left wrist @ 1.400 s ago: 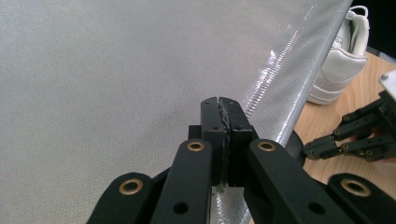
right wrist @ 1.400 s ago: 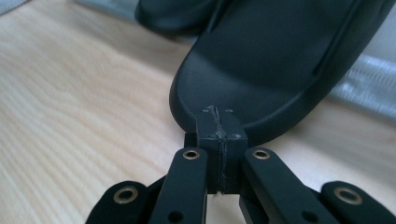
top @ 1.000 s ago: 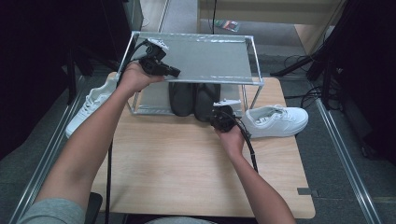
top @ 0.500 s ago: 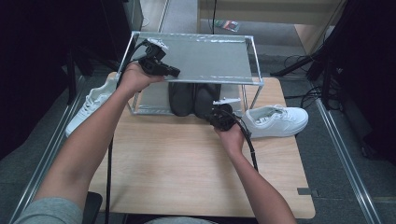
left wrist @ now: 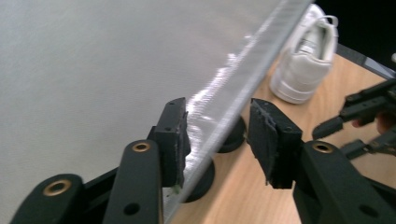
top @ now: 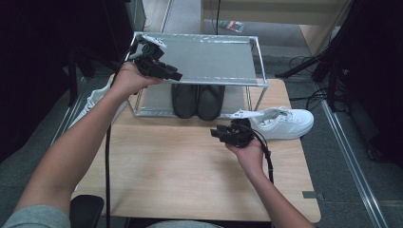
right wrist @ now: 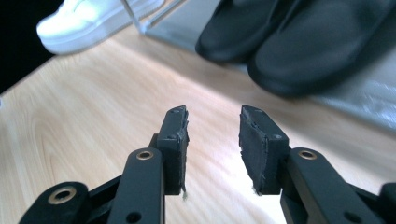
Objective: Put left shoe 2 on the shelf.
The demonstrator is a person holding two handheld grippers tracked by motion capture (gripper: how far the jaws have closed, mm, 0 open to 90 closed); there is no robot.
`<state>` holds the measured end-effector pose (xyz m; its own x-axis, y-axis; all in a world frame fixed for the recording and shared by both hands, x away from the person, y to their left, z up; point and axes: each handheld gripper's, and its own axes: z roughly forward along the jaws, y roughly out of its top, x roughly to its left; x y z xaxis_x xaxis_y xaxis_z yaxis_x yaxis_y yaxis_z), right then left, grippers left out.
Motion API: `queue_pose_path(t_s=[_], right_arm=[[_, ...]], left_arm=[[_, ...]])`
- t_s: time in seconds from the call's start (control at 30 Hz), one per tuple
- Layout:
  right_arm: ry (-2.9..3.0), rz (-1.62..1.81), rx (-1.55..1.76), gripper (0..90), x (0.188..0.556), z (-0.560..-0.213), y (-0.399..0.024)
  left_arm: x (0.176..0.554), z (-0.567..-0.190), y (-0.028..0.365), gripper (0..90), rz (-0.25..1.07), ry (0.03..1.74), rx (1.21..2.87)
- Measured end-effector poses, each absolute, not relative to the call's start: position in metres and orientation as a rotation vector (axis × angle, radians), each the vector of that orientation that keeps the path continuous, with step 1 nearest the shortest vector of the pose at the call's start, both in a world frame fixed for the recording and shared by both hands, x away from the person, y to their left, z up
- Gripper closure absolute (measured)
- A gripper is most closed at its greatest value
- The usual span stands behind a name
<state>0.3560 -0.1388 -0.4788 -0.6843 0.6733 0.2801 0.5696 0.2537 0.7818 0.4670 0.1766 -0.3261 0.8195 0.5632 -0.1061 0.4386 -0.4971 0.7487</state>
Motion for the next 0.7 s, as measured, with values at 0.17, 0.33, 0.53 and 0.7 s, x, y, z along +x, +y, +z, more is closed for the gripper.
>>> queue_pose_path(t_s=[0.17,0.33,0.53,0.7], right_arm=[[2.389,1.449,1.196,57.7,0.346,-0.479,-0.154],[2.374,1.485,1.167,52.0,0.339,-0.474,-0.163],[2.418,1.479,1.105,46.0,0.323,-0.473,-0.171],[2.418,1.496,1.11,45.4,0.313,-0.47,-0.178]], left_arm=[[0.445,-0.327,0.173,46.7,0.197,0.669,2.185],[0.431,-0.334,0.172,42.8,0.185,0.676,2.192],[0.412,-0.349,0.172,40.6,0.148,0.701,2.2],[0.394,-0.368,0.173,39.9,0.12,0.707,2.194]])
